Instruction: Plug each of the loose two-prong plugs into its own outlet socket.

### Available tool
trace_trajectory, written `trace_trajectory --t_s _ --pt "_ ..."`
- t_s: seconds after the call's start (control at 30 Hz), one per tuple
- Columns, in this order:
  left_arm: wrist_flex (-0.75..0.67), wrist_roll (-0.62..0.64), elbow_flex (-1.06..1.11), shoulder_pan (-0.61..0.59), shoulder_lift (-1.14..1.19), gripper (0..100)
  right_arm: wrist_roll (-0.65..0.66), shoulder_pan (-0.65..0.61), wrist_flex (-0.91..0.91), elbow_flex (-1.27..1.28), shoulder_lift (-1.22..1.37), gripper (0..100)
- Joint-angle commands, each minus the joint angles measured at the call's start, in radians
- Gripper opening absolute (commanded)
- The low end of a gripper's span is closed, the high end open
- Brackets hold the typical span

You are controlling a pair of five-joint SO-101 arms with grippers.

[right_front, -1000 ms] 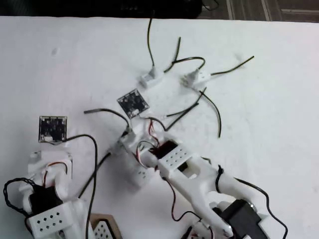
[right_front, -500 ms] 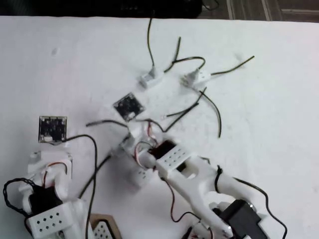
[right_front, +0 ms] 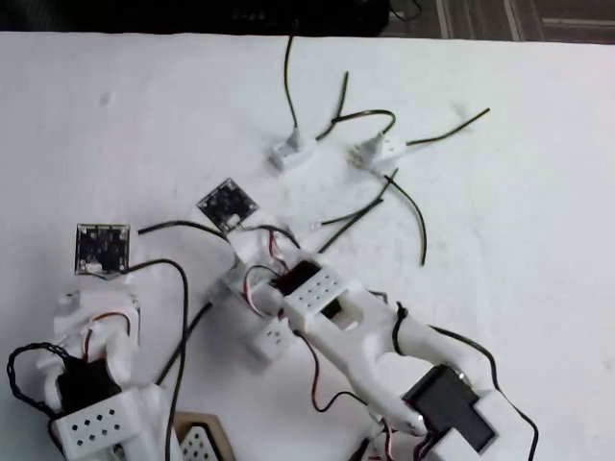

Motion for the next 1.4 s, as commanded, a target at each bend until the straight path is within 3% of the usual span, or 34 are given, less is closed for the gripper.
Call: trace_trajectory --t_s 0.0,0.2,0.63,0.83,1.23,1.37 --pt "0.003 0.0 -0.005 -0.008 -0.007 2 0.012 -0.004 0.053 -0.005 0.027 1.7" --pt "0.003 0.0 -0.005 -0.008 -0.007 2 0.012 0.004 0.065 -0.008 0.018 1.7" --pt "-0.002 -0.04 0.005 -0.008 -0.007 2 0.003 0.203 0.058 -0.046 -0.228 1.7" --pt "-0.002 -0.04 0.005 -0.008 -0.007 2 0.005 0.252 -0.104 -0.06 -0.242 1.7" --pt "0.002 -0.04 0.005 -0.007 -0.007 2 0.011 0.298 -0.134 -0.385 0.081 2.6" --pt "0.002 -0.041 0.006 -0.007 -0.007 2 0.005 0.325 -0.076 -0.477 0.154 13.2"
